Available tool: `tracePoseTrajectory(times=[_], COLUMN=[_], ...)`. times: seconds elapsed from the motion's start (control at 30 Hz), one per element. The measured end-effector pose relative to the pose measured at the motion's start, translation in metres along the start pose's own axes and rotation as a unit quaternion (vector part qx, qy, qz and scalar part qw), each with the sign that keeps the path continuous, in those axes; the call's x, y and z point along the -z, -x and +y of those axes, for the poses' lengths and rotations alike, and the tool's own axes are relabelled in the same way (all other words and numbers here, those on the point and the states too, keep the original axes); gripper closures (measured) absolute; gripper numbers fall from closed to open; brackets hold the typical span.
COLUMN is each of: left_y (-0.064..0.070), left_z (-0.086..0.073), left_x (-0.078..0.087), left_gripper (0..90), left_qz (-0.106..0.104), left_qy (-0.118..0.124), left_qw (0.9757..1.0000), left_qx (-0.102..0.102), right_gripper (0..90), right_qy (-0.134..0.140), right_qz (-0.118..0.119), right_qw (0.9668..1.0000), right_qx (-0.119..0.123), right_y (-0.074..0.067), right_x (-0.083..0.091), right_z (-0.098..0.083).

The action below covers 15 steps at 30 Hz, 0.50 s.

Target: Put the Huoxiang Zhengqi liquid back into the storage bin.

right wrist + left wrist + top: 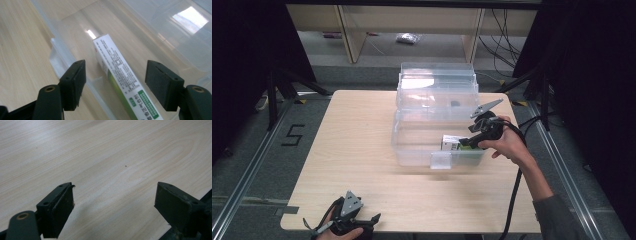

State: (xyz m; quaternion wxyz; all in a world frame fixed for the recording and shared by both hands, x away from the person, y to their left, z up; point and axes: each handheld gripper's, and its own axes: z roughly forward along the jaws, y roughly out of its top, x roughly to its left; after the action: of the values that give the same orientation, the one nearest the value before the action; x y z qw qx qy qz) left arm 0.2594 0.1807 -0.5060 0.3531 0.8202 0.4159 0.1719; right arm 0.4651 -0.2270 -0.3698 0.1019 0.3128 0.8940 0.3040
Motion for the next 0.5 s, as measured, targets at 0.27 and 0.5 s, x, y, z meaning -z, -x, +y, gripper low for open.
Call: tracePoseTrajectory(times=[0.27, 0.5], left_y=[0.0, 0.001], left_z=[0.0, 0.001], left_x=[0.001, 0.002], left_gripper=[15.0, 15.0], left_qz=[-0.005, -0.002], left_qy=[-0.004, -0.012], left_qw=[0.9999, 0.9998], left_qx=[-0.009, -0.014], right_gripper=[31.8, 30.0], right_qy=[0.02, 0.036], right_qz=[0.004, 0.006], right_qw=[0.9998, 0.9993], right_qx=[-0.007, -0.009], right_y=[-0.01, -0.018], right_x=[-0.004, -0.001], right_z=[-0.006, -0.014])
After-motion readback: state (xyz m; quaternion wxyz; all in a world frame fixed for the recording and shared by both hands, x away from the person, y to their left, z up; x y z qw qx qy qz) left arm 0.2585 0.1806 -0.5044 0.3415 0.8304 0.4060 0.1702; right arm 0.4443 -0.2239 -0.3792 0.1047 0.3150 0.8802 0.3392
